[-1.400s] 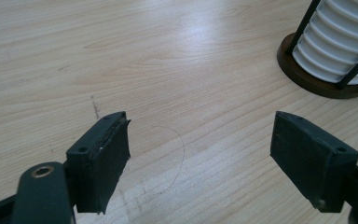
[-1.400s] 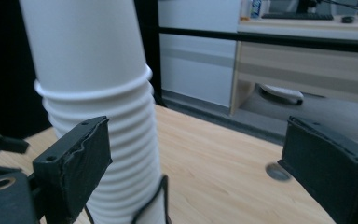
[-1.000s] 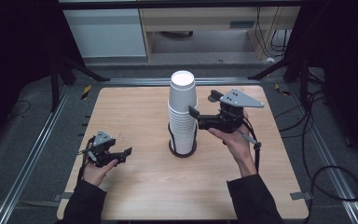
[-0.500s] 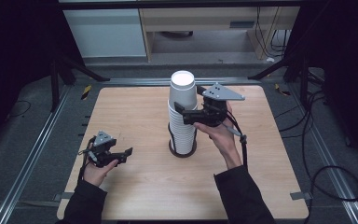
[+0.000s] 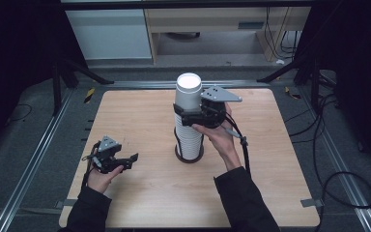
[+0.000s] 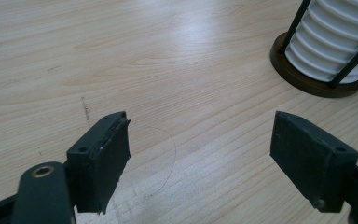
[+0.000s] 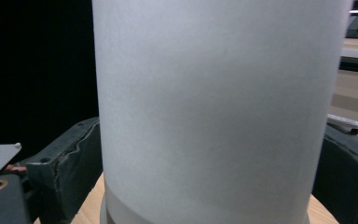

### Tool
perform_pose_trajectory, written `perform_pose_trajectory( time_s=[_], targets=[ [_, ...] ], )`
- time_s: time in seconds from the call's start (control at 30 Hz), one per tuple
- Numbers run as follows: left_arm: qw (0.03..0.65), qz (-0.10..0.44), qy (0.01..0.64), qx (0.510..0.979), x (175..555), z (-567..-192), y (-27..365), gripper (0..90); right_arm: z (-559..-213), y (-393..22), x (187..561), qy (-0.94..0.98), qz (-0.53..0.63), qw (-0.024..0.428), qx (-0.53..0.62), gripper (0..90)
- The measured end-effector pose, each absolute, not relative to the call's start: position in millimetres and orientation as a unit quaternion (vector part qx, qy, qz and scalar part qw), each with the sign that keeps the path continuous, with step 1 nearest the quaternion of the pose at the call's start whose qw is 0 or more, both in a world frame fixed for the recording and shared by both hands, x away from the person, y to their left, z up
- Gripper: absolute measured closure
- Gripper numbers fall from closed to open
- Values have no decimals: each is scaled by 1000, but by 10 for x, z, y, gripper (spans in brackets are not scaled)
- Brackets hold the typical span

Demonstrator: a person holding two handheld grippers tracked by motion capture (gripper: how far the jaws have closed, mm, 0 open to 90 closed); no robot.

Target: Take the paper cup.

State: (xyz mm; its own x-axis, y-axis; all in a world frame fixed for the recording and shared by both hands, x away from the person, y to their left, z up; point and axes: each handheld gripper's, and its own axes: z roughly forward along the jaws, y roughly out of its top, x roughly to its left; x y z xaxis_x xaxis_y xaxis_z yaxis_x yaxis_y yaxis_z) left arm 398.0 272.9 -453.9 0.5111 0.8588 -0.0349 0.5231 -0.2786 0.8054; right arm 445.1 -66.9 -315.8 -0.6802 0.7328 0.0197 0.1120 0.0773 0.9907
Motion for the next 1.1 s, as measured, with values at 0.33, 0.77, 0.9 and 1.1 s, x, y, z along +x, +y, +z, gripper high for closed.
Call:
perform_pose_trajectory(
  time_s=[0.33,0.77,0.9,1.1],
  targets=[
    [401,208,449,771,3985,-4544,2729,193,-3179,-636,4459,680,605,267,316,112],
    [399,205,449,773,3988,-4550,2727,192,-3142,-626,4451,686,596,271,318,124],
    [399,205,448,773,3989,-4550,2725,191,-3133,-624,4452,688,594,272,317,128],
    [399,205,449,773,3990,-4551,2727,191,-3042,-665,4444,672,616,265,314,133]
  ],
)
